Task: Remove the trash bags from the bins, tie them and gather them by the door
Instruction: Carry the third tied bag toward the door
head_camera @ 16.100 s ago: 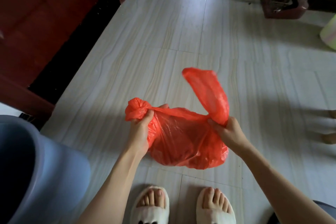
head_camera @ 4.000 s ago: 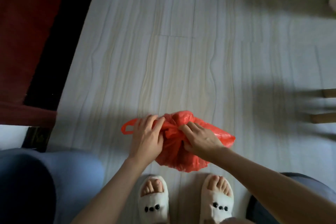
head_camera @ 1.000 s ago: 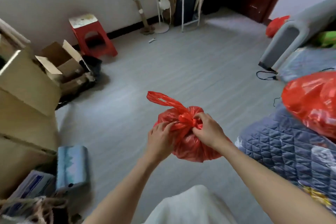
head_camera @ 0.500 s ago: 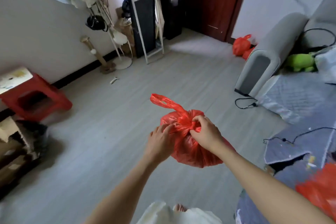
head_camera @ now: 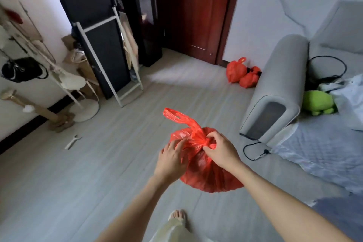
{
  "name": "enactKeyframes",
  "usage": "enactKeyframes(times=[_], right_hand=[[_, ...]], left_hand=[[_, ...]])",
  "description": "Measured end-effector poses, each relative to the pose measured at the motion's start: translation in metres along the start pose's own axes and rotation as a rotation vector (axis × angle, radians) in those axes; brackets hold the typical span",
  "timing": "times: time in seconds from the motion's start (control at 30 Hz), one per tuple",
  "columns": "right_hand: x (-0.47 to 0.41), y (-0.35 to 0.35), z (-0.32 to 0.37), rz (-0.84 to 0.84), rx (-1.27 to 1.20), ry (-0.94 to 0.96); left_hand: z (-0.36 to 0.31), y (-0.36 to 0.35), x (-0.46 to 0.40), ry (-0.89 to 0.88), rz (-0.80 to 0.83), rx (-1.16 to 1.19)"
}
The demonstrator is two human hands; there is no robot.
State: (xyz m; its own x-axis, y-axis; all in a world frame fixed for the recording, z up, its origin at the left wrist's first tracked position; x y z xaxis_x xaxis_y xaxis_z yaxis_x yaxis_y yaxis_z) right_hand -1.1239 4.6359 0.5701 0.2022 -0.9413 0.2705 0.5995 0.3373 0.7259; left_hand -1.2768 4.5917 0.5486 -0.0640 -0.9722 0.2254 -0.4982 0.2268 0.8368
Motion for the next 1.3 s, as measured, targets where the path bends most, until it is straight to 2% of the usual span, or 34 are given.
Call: enactKeyframes(times=[0.27,0.3,0.53,0.73,0.9,0.97,1.13,1.3], right_hand=[[-0.207,0.114,-0.023,-0.200,-0.114,-0.156],[-0.253,0.133,-0.035,-0.232,-0.125,-0.175],[-0.458,0.230,-0.081,-0.272,-0.130,-0.280],[-0.594,0.313,-0.095,-0.321,-0.043,-0.308],[-0.723,0.366,-0.135,-0.355,-0.014,-0.342],[-0.783,0.385,-0.168,-0.376,-0.051,-0.409],[-0.868,0.415,-0.221,-0.346,-0.164,-0.561],[-0.951,0.455,-0.311,-0.406,-0.295,-0.687]], left_hand=[[-0.061,0.062,-0.259,-0.218,0.089,-0.052],[-0.070,0.063,-0.313,-0.239,0.103,-0.062],[-0.122,0.079,-0.549,-0.257,0.231,-0.112],[-0.160,0.102,-0.708,-0.275,0.267,-0.140],[-0.193,0.089,-0.861,-0.332,0.327,-0.168],[-0.209,0.073,-0.934,-0.349,0.399,-0.173],[-0.242,0.053,-1.052,-0.432,0.490,-0.246],[-0.290,-0.010,-1.166,-0.464,0.617,-0.285]])
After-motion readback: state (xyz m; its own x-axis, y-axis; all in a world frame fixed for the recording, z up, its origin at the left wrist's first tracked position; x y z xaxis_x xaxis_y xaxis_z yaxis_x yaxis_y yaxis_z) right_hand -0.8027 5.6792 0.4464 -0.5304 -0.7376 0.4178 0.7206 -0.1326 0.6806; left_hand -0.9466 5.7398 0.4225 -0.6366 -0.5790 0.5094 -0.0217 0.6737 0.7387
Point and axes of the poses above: each hand's wrist, its own x-axis away from the middle knuckle, its own y-axis out of the back of the hand, z = x × y, the point moved 7 cm from there along -x, towards the middle knuckle, and after that the axes turned 6 degrees about z, right-handed, at the moved point
